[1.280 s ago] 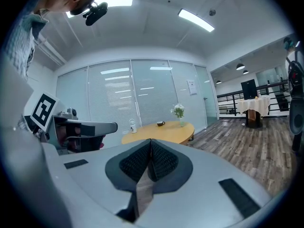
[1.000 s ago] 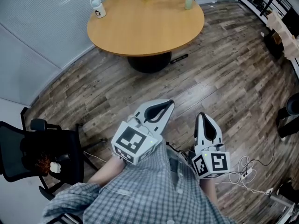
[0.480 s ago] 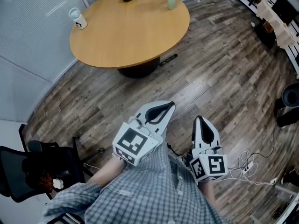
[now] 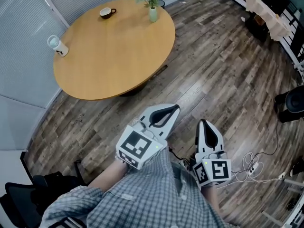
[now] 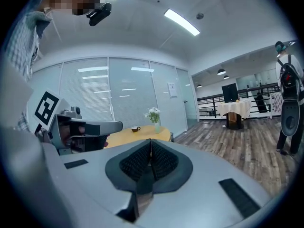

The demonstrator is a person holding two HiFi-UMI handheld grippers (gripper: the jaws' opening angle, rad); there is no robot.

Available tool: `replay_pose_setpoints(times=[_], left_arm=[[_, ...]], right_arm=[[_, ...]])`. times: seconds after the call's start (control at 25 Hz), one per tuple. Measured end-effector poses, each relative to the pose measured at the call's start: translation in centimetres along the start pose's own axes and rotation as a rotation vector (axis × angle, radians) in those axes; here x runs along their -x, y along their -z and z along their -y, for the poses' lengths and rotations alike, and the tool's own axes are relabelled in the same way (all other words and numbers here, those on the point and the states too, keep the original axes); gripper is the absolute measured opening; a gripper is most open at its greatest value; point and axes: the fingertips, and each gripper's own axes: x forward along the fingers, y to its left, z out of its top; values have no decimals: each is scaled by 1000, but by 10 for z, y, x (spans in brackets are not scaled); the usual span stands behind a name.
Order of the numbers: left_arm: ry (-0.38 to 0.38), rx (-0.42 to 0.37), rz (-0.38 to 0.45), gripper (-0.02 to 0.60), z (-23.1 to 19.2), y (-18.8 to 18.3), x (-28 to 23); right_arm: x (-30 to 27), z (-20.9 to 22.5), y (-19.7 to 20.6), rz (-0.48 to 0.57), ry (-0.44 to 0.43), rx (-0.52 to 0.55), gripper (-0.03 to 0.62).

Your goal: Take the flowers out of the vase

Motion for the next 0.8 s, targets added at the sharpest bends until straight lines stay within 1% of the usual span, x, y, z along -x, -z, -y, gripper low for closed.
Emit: replay_pose_setpoints(times=[0.2,0.4,0.6,0.8], left_arm=[[27,-7,4,8,-32,-13,-32],[36,1,5,8,-59,-19,-48],[31,14,2,8,-78,-18,-54],[6,2,-1,8,-86,-19,-63]], right_arm=[[-38,21,-14,14,37,-2,9],[-64,28,-23,12,60,7,11],[-81,31,-23,4,69,1,9],[-94,42,-23,-4,57,-1,9]])
